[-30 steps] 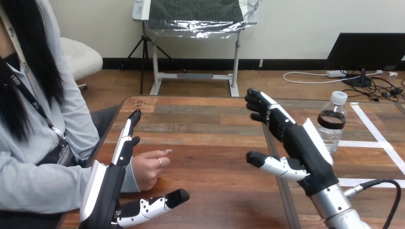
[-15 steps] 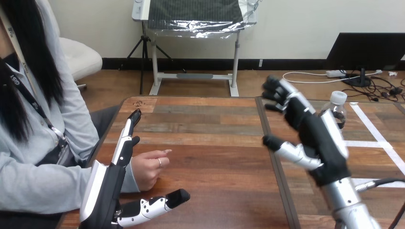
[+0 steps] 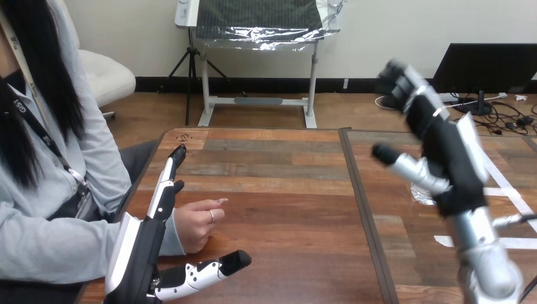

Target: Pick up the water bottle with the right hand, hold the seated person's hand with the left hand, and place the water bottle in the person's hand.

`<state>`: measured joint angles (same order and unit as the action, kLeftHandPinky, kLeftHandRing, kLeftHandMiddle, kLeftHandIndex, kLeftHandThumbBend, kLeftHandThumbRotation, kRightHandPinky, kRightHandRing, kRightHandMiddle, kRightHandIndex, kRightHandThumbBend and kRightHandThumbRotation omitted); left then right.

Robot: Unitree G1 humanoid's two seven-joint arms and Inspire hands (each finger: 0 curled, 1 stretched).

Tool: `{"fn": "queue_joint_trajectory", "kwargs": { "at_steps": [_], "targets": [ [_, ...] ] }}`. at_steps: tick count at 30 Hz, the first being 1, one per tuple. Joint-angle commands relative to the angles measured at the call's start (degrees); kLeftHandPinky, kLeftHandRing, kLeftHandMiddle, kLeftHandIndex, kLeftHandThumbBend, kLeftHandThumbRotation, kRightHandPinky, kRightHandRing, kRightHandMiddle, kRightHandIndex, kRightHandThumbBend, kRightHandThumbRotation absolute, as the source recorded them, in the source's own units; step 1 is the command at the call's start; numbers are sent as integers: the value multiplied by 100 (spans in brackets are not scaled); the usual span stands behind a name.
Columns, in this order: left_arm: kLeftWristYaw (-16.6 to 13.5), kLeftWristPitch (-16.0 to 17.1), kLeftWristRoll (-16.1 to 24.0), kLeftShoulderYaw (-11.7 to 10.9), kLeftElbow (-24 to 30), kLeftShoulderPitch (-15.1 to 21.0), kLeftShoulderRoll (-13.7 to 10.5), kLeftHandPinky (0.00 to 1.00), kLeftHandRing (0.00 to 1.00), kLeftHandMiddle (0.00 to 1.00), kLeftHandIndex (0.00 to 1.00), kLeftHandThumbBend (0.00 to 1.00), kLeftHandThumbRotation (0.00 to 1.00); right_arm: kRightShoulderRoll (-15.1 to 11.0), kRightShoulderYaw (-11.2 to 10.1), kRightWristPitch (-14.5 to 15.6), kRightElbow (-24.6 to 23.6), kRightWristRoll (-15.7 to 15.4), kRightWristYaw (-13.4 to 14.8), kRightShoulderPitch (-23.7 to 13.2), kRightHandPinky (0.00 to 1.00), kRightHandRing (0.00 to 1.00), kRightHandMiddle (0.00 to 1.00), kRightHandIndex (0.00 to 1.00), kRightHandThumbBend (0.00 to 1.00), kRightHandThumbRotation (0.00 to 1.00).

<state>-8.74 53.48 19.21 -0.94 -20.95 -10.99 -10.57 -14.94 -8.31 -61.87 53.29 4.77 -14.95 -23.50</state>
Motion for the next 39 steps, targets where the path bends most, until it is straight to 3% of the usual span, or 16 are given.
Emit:
{"fn": "queue_joint_trajectory", "kwargs": {
  "at_steps": [1,11,25,31,39],
  "targets": [
    [-22,6,-63,-37,191,404,-72,93,100,100,100,100,54,-312,-199,-47,86,-102,264,-714,86,89,90,93,100,62],
    [-94,7,23,-87,213,409,-101,92,99,100,100,100,56,-655,-250,296,308,-453,712,-1045,89,92,91,93,100,63],
    [-12,2,-136,-51,221,370,-113,92,100,100,100,100,56,-900,-251,665,690,-643,1136,-1508,94,93,89,93,100,58],
    [-105,4,-8,-93,229,363,-118,92,99,100,100,100,57,-1010,-208,859,910,-823,1437,-1751,94,93,88,92,100,56],
    [-120,38,-22,-91,206,357,-126,91,98,100,99,100,58,-1112,-147,1276,1205,-1037,1806,-2044,94,93,87,92,100,55]
  ]
}}
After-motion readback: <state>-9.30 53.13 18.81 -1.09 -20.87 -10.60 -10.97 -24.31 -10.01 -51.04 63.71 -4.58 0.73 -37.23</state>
